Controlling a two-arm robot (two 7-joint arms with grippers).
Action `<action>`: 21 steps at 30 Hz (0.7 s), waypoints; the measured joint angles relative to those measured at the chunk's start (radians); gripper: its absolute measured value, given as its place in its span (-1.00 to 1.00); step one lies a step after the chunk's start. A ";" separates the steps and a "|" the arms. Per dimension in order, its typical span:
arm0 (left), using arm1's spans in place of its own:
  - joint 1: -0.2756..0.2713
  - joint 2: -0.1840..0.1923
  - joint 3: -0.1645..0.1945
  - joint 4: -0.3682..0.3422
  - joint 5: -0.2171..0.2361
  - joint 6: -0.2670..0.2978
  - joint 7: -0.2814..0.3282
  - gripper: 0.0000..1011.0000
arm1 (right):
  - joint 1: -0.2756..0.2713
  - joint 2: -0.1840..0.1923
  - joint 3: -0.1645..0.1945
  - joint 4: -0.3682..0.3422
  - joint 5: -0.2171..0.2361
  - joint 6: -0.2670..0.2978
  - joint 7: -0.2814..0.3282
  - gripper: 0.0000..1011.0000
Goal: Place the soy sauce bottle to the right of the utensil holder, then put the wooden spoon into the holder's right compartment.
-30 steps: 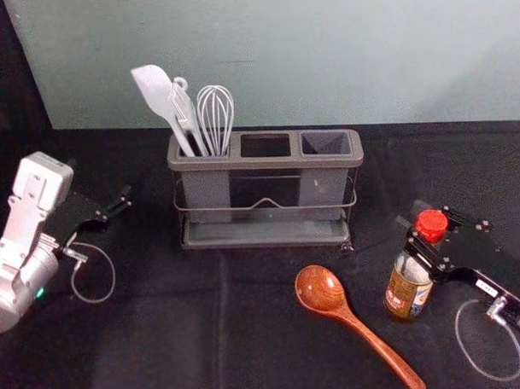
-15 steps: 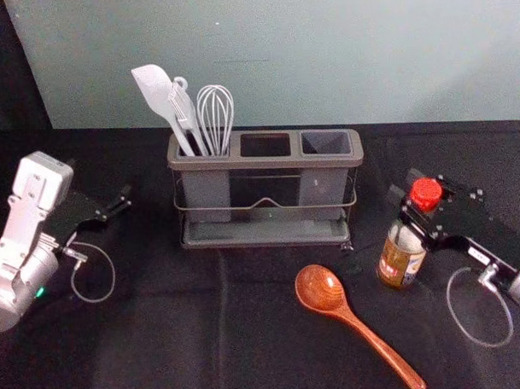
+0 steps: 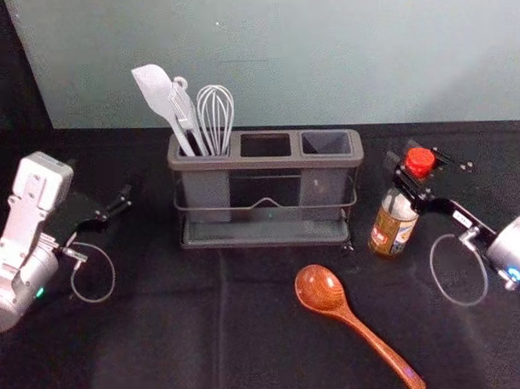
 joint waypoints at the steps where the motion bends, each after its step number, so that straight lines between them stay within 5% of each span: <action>1: 0.000 0.000 0.000 0.000 0.000 0.000 0.000 0.99 | 0.007 -0.005 0.000 0.009 0.001 0.001 -0.001 -0.25; 21: 0.000 0.000 0.000 0.000 0.000 0.000 0.000 0.99 | 0.171 -0.097 -0.027 0.242 -0.018 -0.032 0.008 -0.25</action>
